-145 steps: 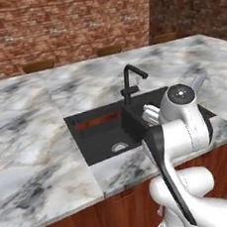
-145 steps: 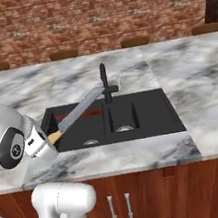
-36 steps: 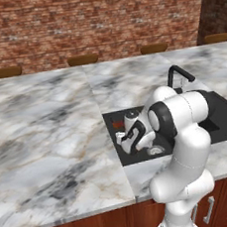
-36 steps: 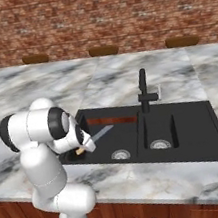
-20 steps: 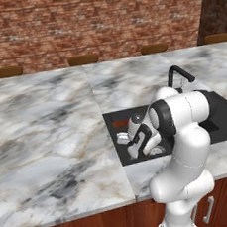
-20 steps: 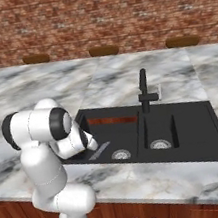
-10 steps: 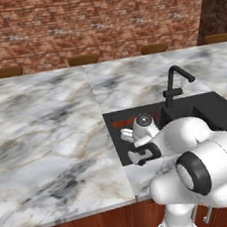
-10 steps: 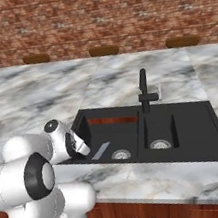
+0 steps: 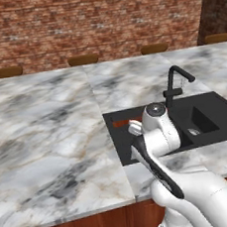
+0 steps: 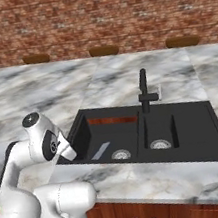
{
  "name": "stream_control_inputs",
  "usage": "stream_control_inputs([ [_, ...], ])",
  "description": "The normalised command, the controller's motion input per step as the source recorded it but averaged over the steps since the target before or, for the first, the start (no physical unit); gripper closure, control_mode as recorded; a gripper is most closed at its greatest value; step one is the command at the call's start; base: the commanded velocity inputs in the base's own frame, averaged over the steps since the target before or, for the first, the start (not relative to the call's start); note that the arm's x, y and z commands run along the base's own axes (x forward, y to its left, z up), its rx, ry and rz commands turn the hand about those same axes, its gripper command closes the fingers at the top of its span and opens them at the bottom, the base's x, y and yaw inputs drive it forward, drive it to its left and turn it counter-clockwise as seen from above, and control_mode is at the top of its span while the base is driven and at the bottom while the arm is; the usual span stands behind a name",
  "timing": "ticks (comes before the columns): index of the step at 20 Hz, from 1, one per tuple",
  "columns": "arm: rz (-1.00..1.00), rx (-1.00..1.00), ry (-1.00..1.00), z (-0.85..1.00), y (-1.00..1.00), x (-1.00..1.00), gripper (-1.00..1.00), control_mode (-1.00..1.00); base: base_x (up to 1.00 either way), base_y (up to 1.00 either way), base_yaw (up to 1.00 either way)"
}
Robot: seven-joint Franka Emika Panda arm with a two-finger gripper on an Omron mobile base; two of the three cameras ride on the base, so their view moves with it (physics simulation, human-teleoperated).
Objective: Move the cutting board and knife to the sink. Then move spray from the cabinet to the counter.
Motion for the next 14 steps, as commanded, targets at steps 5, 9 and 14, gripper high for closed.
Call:
stream_control_inputs([
  [5, -0.12, 0.00, 0.08, 1.00, 0.00, -0.89, -1.00, -1.00, 0.00, 0.00, 0.00],
  [9, 0.00, 0.00, -0.09, 0.68, 0.01, -0.37, -1.00, -1.00, 0.00, 0.00, 0.00],
  [14, 0.00, 0.00, 0.00, 0.00, 0.00, 0.00, -1.00, 1.00, -0.56, 0.01, 0.36],
])
